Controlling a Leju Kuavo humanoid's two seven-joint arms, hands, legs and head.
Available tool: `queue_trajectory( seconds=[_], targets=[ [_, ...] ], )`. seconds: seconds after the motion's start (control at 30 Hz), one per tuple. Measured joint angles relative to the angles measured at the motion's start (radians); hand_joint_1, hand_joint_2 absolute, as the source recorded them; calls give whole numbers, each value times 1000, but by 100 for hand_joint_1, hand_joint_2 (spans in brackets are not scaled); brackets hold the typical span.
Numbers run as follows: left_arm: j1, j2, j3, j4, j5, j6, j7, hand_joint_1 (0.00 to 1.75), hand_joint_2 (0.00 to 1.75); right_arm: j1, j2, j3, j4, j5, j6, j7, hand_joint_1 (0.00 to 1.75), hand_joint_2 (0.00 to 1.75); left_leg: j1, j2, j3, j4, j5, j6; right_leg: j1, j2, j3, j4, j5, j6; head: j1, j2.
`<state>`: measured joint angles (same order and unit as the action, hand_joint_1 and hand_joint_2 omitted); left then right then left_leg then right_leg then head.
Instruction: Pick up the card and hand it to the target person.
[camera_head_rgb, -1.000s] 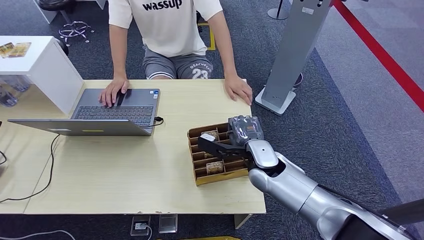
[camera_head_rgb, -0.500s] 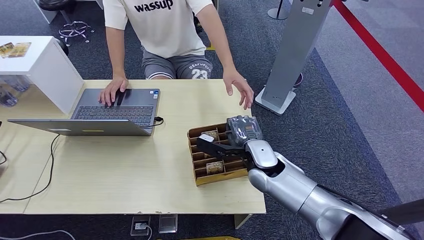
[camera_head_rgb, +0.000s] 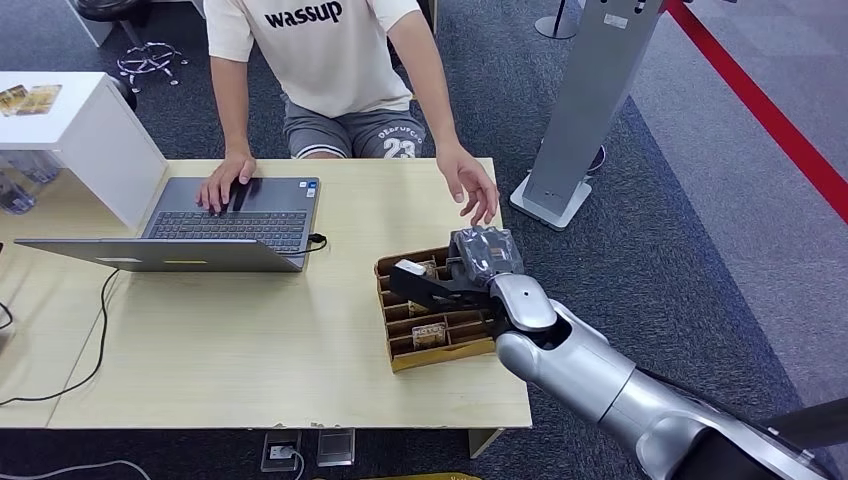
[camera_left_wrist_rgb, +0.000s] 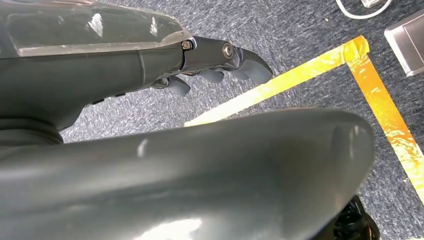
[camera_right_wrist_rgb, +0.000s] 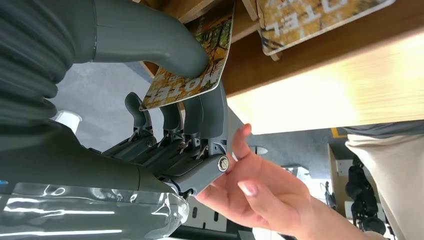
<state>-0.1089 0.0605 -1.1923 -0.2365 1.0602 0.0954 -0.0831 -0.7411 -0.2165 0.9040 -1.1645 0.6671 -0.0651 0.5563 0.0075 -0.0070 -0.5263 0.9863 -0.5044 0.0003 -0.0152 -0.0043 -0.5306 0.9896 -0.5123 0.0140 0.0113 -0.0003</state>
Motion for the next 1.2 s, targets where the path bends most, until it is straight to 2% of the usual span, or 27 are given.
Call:
queue_trajectory(
  seconds=[0.3, 0.63, 0.93, 1.03, 1.2],
  targets=[
    [1, 1, 0, 0, 16, 3, 9, 0, 0, -28, -45, -22, -222, -41, 94, 99, 133, 175, 0, 0, 0, 0, 0, 0, 0, 0, 0, 0, 0, 0, 0, 0],
    [1, 1, 0, 0, 15, 0, 9, 0, 0, -22, -82, -43, -407, 16, 79, 95, 133, 175, 0, 0, 0, 0, 0, 0, 0, 0, 0, 0, 0, 0, 0, 0],
    [1, 1, 0, 0, 5, -6, 7, 0, 0, -4, -88, -63, -419, 67, -21, 5, 133, 175, 0, 0, 0, 0, 0, 0, 0, 0, 0, 0, 0, 0, 0, 0],
    [0, 0, 0, 0, 0, -10, 4, 0, 0, -1, -88, -72, -392, 116, -100, -72, 133, 175, 0, 0, -1, 0, 0, 0, 0, 0, 0, 0, 0, 0, 0, 0],
    [-4, -2, 0, 0, -3, -35, 7, 0, 0, 3, -77, -88, -287, 149, -239, -247, 133, 175, 0, 0, -1, 0, 0, 0, 0, 0, 0, 0, 0, 0, 0, 0]
  ],
)
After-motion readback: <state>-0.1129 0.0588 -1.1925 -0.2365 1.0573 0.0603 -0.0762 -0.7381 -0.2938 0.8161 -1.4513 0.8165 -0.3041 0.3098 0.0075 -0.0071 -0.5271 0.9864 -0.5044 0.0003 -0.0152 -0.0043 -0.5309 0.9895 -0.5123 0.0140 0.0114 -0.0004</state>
